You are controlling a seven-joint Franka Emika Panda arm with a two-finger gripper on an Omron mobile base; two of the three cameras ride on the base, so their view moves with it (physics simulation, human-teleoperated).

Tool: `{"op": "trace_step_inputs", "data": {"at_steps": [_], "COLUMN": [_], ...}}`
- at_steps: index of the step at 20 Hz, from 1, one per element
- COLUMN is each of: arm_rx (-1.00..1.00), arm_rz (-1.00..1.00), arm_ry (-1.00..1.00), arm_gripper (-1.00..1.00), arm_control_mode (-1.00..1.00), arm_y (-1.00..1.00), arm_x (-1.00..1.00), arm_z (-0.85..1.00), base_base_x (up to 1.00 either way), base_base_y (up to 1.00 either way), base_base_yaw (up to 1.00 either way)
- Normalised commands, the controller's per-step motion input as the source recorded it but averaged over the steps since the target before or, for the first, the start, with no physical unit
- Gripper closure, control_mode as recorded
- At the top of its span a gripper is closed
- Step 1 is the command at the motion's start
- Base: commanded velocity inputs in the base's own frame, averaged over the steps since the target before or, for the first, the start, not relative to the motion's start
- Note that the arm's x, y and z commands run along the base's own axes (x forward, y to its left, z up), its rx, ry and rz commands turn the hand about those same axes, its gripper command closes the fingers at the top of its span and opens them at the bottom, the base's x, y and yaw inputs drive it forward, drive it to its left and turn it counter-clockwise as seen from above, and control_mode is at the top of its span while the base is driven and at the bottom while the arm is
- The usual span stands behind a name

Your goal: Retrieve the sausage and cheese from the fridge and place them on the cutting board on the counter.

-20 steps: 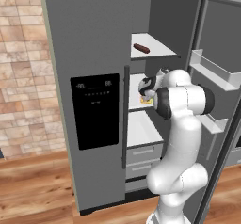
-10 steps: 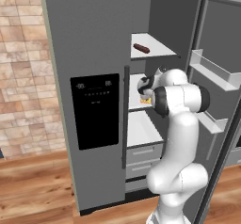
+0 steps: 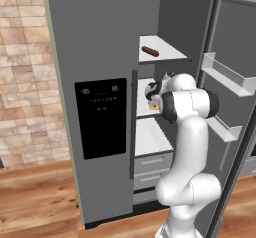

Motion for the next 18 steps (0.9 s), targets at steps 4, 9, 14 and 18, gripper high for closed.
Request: {"op": "trace_step_inputs", "data": {"at_steps": [4,9,14,18], "arm_rx": [0.0,0.0,0.0,0.0], "arm_rz": [0.0,0.02,0.02,0.01], "arm_ry": [0.03,0.03,0.01,0.0], "arm_gripper": [-1.0,-1.0,-1.0,-1.0], "arm_control_mode": [-1.0,-1.0,-1.0,-1.0], "arm_y": [-0.01,0.0,0.0,0.0], "arm_x": [0.18,0.12,0.12,0.23], "arm_z": [-0.14,-0.15,-0.12,-0.05], "base_base_x": [0.0,0.0,0.0,0.0], "base_base_y": [0.0,0.0,0.0,0.0], "base_base_yaw": [0.0,0.0,0.0,0.0]}}
